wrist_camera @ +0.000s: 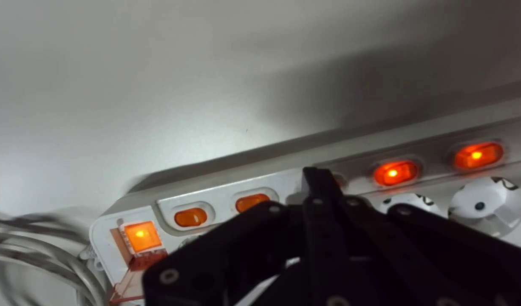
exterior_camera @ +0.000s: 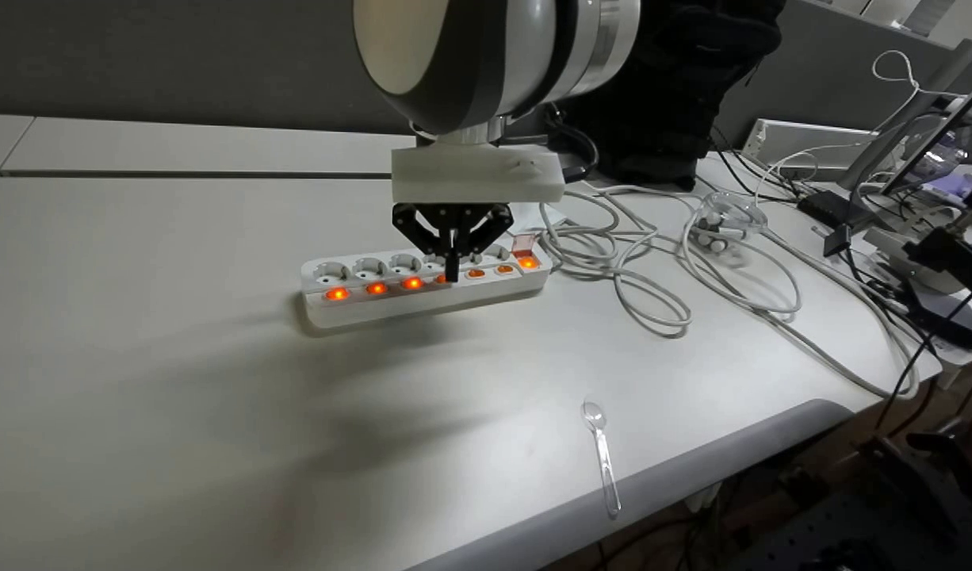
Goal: Turn off the middle switch
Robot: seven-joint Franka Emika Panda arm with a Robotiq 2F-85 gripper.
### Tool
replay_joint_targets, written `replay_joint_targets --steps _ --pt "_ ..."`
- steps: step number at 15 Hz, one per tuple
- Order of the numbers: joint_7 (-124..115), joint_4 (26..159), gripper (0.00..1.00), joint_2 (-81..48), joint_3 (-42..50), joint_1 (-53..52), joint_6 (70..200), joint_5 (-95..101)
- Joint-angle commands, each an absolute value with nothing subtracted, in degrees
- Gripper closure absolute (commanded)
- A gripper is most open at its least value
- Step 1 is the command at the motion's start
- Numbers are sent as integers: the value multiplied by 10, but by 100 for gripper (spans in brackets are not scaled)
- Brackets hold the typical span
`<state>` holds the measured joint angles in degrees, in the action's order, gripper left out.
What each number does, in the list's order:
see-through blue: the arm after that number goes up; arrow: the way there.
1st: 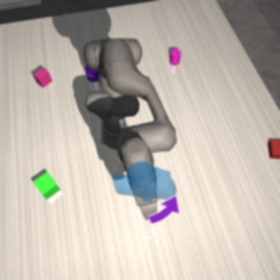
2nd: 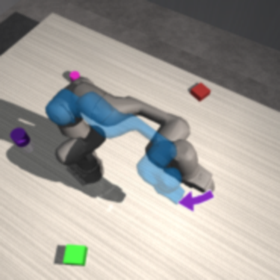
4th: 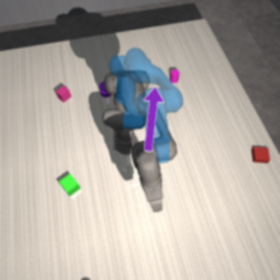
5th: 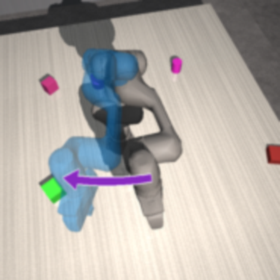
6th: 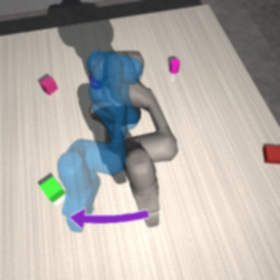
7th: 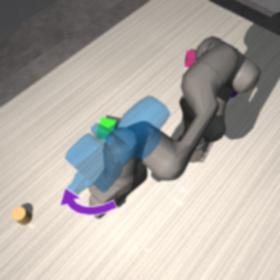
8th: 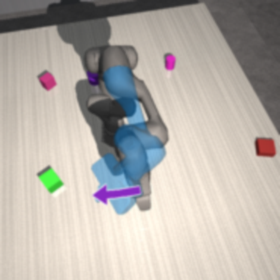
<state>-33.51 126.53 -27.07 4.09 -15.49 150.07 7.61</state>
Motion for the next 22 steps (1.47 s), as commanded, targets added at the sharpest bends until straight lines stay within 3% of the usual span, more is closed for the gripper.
replay_joint_targets --steps 1,22 --pt "-339 1259 100 -277 44 -160 1501 71" --pt "-315 1235 100 -311 31 -127 1510 4"
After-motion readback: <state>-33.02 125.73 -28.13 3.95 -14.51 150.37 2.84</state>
